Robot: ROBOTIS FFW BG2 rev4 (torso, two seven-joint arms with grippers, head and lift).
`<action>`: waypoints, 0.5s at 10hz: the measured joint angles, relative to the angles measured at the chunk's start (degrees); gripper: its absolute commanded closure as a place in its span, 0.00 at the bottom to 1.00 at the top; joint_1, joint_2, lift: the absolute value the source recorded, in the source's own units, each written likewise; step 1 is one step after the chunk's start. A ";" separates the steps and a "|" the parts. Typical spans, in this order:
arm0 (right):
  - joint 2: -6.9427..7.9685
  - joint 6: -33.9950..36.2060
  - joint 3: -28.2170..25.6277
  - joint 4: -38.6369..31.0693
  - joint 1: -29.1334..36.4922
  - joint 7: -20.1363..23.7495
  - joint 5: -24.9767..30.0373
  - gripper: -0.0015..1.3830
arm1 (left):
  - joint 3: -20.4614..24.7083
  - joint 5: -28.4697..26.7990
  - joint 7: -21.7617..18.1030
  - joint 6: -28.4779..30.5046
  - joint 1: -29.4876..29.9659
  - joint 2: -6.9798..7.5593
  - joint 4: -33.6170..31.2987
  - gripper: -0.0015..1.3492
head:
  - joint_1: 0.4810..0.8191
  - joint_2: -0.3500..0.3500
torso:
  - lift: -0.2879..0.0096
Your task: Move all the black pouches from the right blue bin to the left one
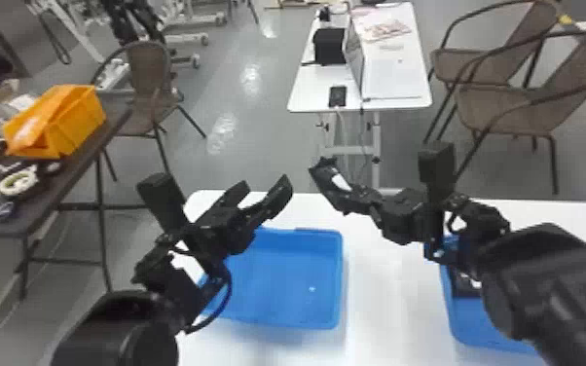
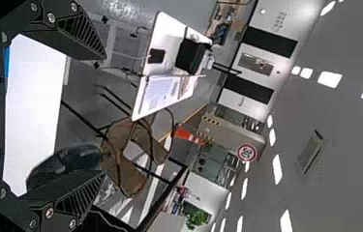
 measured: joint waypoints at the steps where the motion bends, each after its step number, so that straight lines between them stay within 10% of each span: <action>1: 0.06 -1.13 4.31 1.66 -2.31 0.01 -2.59 0.87 | 1.11 1.42 -1.39 3.07 -0.81 -0.96 -0.02 0.15 | 0.63 0.88 | 0.97; 5: 0.16 -2.89 11.71 4.46 -6.44 0.01 -6.39 0.87 | 2.47 3.00 -2.46 6.25 -1.41 -2.50 0.05 0.16 | 0.63 0.95 | 0.97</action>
